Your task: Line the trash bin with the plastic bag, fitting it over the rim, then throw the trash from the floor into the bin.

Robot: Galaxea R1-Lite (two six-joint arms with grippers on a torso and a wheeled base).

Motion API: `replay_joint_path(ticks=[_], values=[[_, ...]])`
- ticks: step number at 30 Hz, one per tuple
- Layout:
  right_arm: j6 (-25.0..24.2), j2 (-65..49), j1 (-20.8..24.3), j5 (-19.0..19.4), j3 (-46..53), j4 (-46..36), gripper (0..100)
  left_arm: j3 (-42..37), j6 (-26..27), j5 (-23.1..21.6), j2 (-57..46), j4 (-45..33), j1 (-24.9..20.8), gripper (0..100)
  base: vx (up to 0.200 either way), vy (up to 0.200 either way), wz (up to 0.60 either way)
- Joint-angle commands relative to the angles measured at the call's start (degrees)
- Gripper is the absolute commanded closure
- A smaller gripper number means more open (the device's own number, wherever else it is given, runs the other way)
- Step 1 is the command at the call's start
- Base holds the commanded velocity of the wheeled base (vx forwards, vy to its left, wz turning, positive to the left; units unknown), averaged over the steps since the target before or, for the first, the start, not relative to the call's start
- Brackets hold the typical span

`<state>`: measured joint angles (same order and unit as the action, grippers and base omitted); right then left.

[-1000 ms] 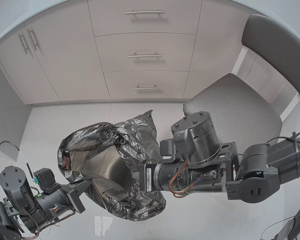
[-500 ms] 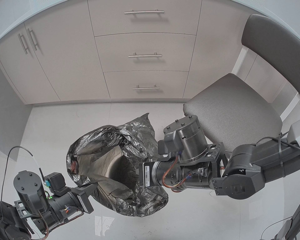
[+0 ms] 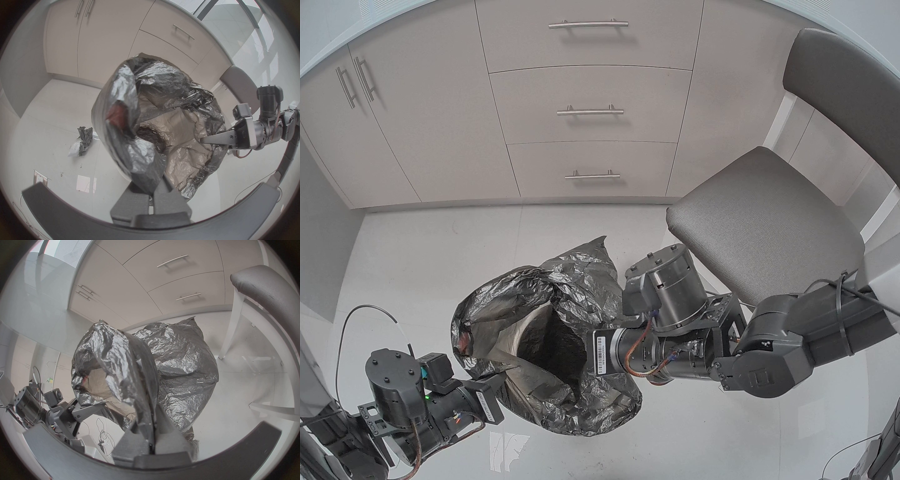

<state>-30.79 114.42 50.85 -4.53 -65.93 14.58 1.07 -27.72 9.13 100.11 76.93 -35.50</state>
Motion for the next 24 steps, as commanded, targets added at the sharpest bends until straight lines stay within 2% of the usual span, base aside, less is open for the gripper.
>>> replay_joint_path(ticks=[1,3,6,15,24], values=[[0.0,1.4,-0.2,-0.4,0.4,0.0,100,-1.1,-0.1,0.0,8.8,4.3,1.3,100,0.000,0.000,0.00],[0.0,2.7,-0.6,-1.3,-0.3,0.2,100,-1.1,0.3,0.0,11.2,8.3,1.4,100,0.000,0.000,0.00],[0.6,4.3,-0.9,-2.5,-0.5,2.1,100,-1.1,0.6,-0.2,12.4,9.9,2.0,100,0.000,0.000,0.00],[2.2,8.0,-0.9,-4.1,2.8,10.1,100,-1.1,0.2,-0.2,17.5,9.9,4.7,100,0.000,0.000,0.00],[2.1,9.0,-0.7,-4.3,5.2,11.1,100,-1.1,0.1,0.8,21.2,9.9,4.5,100,0.000,0.000,0.00]])
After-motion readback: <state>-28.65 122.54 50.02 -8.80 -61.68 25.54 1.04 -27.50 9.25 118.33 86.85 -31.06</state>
